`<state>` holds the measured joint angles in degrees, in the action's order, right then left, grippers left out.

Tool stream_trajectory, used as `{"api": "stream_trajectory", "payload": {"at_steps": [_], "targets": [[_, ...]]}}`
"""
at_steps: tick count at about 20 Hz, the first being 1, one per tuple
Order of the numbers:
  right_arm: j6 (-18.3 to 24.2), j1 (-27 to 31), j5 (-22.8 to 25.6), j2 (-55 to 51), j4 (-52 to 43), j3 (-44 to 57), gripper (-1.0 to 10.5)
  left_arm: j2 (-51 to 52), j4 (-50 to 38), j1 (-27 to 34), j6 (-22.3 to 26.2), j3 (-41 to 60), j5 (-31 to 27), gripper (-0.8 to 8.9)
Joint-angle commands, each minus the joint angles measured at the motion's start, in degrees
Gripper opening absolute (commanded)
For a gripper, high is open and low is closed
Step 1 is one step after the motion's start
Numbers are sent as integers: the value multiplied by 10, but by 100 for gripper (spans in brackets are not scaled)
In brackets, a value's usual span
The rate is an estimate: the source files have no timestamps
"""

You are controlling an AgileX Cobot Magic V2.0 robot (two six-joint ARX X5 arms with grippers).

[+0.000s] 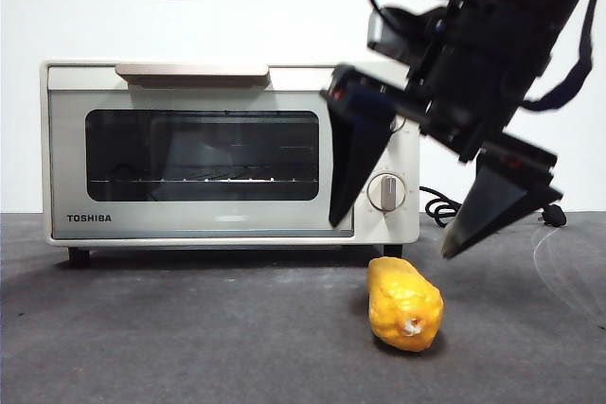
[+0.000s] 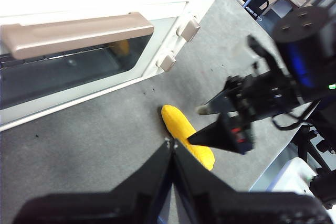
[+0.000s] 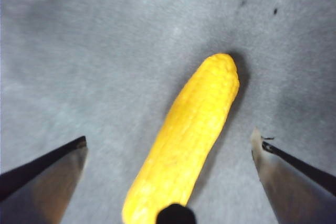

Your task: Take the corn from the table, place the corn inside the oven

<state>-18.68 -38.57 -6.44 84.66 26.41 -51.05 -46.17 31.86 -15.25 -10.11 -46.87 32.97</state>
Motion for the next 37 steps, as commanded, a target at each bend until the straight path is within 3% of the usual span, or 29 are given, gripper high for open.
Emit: {"api": "stream_trajectory", "payload": {"at_steps": [1, 4, 5, 8, 11, 12, 21, 25, 27, 30, 34, 37], "targets": [[-9, -1, 0, 26, -12, -1, 563, -1, -2, -2, -2, -2, 0, -5], [-9, -1, -2, 51, -16, -1, 555, -1, -2, -2, -2, -2, 0, -5], [-9, -1, -7, 58, -16, -1, 502, -1, -2, -2, -2, -2, 0, -5], [-9, -1, -41, 70, -15, -1, 295, -2, -2, -2, -2, -2, 0, -5], [-6, -5, -60, 69, -16, -2, 17, -6, -4, -2, -2, -2, 0, -5], [-3, -8, -69, 68, -15, -3, -18, -10, -10, -2, -2, -2, 0, -5], [21, -116, -71, -4, 63, -107, -14, -97, -207, -2, -38, -2, -2, -5], [24, -157, -1, -54, 97, -159, -14, -125, -271, -2, -38, -2, -42, -5], [26, -167, 33, -80, 115, -176, -14, -132, -285, -2, -38, -2, -86, -5], [26, -170, 40, -128, 112, -184, -12, -143, -303, -2, -38, -2, -125, -6], [25, -170, 50, -184, 114, -195, -12, -163, -312, -2, -36, -8, -118, -6], [24, -170, 64, -211, 131, -212, -12, -189, -255, -2, -22, -54, -101, -6]]}}
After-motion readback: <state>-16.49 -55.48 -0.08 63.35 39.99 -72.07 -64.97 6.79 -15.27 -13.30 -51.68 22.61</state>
